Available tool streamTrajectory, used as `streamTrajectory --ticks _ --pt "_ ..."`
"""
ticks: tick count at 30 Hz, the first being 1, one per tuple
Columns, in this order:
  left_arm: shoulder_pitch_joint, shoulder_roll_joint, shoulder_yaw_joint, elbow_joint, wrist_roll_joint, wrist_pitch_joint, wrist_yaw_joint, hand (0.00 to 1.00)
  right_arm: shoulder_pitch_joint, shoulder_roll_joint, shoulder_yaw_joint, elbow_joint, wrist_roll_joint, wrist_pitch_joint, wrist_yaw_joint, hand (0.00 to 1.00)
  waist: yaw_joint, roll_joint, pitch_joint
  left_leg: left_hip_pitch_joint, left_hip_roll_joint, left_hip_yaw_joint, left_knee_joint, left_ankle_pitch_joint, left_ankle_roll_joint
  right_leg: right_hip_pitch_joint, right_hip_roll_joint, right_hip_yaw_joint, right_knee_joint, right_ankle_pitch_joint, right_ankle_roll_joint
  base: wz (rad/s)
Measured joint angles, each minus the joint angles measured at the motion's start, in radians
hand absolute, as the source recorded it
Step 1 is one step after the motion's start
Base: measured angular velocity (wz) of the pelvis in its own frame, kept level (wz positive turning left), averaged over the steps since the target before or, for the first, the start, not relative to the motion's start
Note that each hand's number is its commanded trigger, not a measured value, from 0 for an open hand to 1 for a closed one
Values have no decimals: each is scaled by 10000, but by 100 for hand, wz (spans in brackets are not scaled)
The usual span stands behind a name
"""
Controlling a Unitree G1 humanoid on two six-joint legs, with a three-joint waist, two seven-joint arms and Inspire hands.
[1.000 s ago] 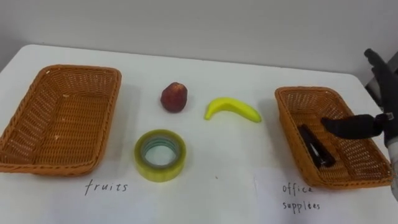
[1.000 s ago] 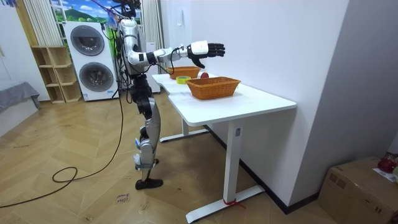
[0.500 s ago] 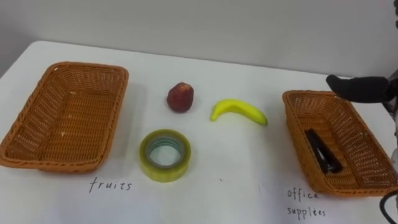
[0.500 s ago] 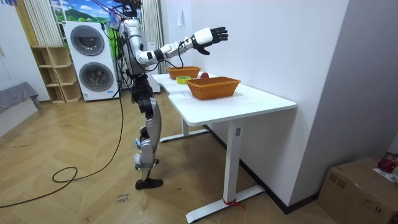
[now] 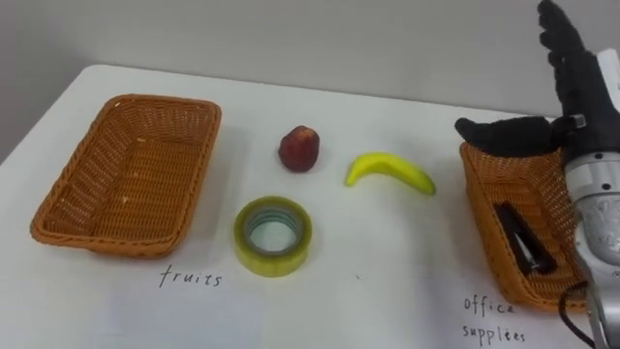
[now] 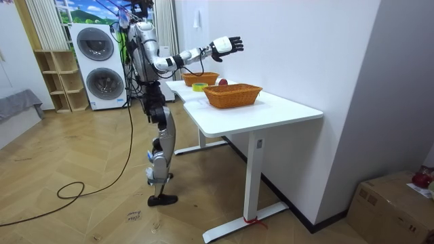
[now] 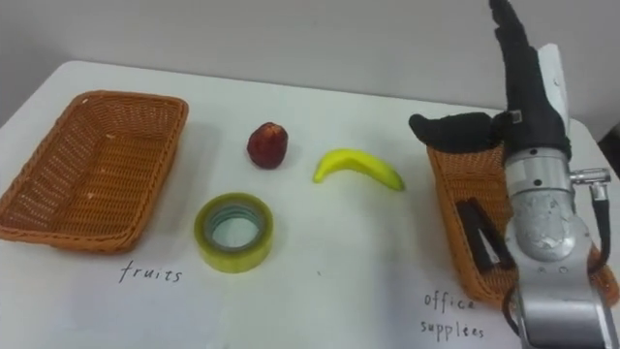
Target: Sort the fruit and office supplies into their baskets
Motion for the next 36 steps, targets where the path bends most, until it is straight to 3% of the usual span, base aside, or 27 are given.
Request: streamTrajectory --ticks 9,25,28,32,36 --pt "-5 3 -10 17 -79 -9 -3 0 -8 -1 1209 95 65 4 633 0 331 -144 -14 -38 -12 -105 93 0 0 33 -17 -136 -2 5 5 5" --pt "-232 64 -338 94 -142 77 330 0 -8 140 2326 970 200 235 965 0 891 -281 -30 -543 -2 -105 255 18 -2 -448 -13 -156 9 54 -30 0" --pt "-269 67 -513 86 -374 68 348 0 -10 149 2344 930 486 218 957 0 970 -264 -19 -780 5 -109 331 22 0 -666 -11 -150 9 75 -47 0" --pt "-334 60 -598 81 -477 68 388 0 -13 350 2347 906 508 218 945 0 1054 -134 59 -854 7 -102 327 23 2 -702 -8 -138 0 92 -45 0" --pt "-334 57 -982 79 -474 97 540 0 -18 445 2567 884 514 218 944 0 1074 -14 37 -878 8 -93 319 24 2 -769 -8 -135 4 92 -45 0"
